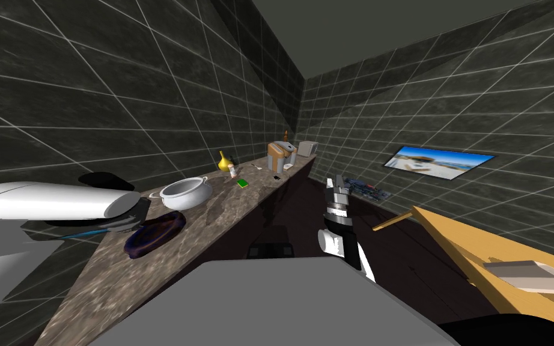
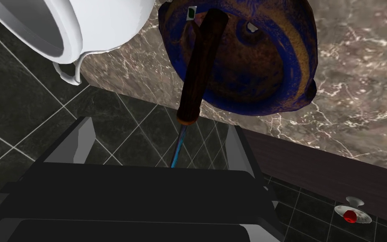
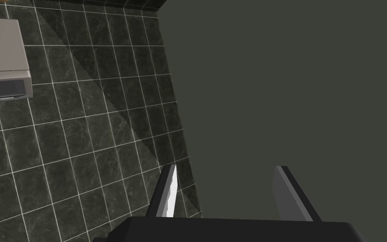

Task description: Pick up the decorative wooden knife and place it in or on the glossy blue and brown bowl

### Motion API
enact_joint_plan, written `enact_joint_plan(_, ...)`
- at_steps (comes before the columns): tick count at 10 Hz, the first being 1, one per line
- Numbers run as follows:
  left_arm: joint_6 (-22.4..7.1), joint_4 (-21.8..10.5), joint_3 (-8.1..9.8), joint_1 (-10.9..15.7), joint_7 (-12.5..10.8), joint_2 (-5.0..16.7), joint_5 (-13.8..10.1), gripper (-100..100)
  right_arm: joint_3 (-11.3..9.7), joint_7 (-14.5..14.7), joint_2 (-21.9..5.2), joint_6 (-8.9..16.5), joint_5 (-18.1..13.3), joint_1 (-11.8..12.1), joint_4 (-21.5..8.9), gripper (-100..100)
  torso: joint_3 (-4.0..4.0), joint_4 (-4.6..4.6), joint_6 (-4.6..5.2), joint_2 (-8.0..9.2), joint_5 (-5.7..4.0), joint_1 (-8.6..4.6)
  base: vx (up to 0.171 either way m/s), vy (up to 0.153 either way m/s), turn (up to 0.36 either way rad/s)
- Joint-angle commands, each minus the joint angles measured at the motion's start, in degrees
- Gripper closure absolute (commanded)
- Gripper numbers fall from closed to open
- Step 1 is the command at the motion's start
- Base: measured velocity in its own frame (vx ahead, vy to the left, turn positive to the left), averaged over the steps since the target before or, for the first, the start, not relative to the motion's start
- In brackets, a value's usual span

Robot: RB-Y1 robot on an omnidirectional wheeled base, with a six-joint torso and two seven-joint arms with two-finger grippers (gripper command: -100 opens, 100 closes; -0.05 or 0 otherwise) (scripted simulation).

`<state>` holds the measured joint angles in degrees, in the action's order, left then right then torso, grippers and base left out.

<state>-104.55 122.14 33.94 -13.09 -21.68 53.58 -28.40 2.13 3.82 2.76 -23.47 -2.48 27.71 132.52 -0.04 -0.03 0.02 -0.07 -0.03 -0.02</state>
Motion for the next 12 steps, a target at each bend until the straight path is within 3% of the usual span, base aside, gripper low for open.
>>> enact_joint_plan(1,-2.2,1.9,1.13,-0.1,-0.5,0.6,-1.2,-100,0.0,0.0,0.0,0.0,0.0,0.0,0.0,0,0.0,0.0,0.0,0.0,0.0,0.0,0.0,0.0,0.0)
enact_joint_plan(5,-7.4,6.2,3.45,0.0,-1.9,2.1,-4.0,-100,0.0,0.0,0.0,0.0,0.0,0.0,0.0,0,0.02,0.01,0.0,0.03,-0.01,-0.03,-0.002,0.003,-0.008)
enact_joint_plan(6,-6.6,5.7,3.29,-0.1,-1.6,1.9,-3.6,-100,0.0,0.0,0.0,0.0,0.0,0.0,0.0,0,0.01,0.01,0.0,0.02,-0.01,-0.04,0.0,0.0,0.0)
enact_joint_plan(7,-6.9,5.8,3.38,-0.1,-1.7,1.9,-3.7,0,0.0,0.0,0.0,0.0,0.0,0.0,0.0,0,0.01,0.0,0.0,0.01,0.0,-0.04,0.0,0.0,0.0)
enact_joint_plan(12,-6.8,5.8,3.37,-0.1,-1.7,1.9,-3.7,0,0.0,0.0,0.0,0.0,0.0,0.0,0.0,0,0.0,0.0,0.0,0.01,0.0,-0.03,0.0,0.0,0.0)
